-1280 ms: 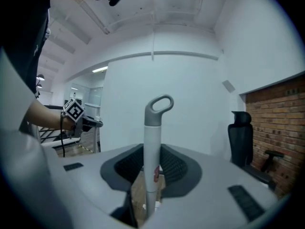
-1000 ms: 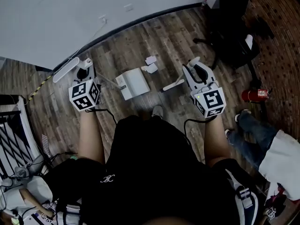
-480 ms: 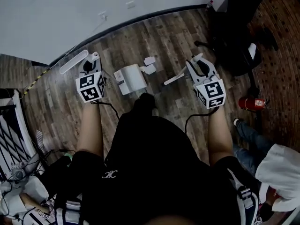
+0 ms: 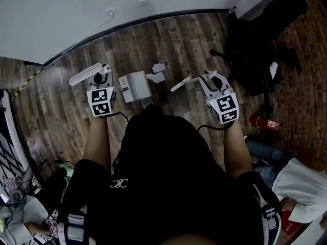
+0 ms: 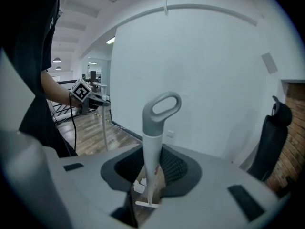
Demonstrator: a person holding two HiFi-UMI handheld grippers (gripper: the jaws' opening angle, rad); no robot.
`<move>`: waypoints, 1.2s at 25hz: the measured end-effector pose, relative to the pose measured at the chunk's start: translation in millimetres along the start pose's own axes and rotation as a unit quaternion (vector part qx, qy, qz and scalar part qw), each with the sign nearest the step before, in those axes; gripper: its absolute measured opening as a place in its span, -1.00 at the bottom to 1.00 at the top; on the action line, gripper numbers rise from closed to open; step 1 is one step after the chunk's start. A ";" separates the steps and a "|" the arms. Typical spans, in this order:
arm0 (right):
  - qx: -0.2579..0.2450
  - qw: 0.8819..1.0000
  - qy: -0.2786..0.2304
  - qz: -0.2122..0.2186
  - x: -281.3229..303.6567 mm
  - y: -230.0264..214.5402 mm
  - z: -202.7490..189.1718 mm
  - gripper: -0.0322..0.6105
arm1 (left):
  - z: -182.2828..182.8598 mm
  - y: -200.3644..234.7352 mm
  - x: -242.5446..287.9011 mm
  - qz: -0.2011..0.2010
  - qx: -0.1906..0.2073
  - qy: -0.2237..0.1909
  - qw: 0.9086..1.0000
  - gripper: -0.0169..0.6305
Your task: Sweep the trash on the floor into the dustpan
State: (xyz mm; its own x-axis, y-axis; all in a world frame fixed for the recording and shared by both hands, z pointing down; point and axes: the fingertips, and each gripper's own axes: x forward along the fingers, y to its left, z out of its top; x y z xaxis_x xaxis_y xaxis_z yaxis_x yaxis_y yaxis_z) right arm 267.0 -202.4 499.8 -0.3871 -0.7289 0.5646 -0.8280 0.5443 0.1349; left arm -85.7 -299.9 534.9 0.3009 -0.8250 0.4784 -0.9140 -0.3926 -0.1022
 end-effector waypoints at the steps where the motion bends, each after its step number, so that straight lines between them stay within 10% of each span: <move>1: 0.000 1.000 0.009 0.002 10.1 -2.8 -3.2 -0.56 | -4.2 3.9 4.3 -0.001 0.002 0.003 1.000 -0.78; 12: -0.083 0.992 0.045 0.087 90.6 -12.4 11.5 -0.56 | -62.6 7.0 56.2 0.019 0.026 0.066 0.997 -0.78; 30: -0.301 0.897 0.016 0.323 198.6 131.5 66.7 -0.56 | -131.2 16.8 99.1 0.012 0.010 0.095 0.995 -0.78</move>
State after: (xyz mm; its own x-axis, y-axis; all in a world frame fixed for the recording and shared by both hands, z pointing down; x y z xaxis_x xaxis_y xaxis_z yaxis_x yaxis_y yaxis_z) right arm 54.2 -303.3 575.4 -0.6879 -0.1747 0.7045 -0.0636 0.9814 0.1813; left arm -106.9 -335.0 695.0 0.2197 -0.7435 0.6317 -0.9141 -0.3831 -0.1330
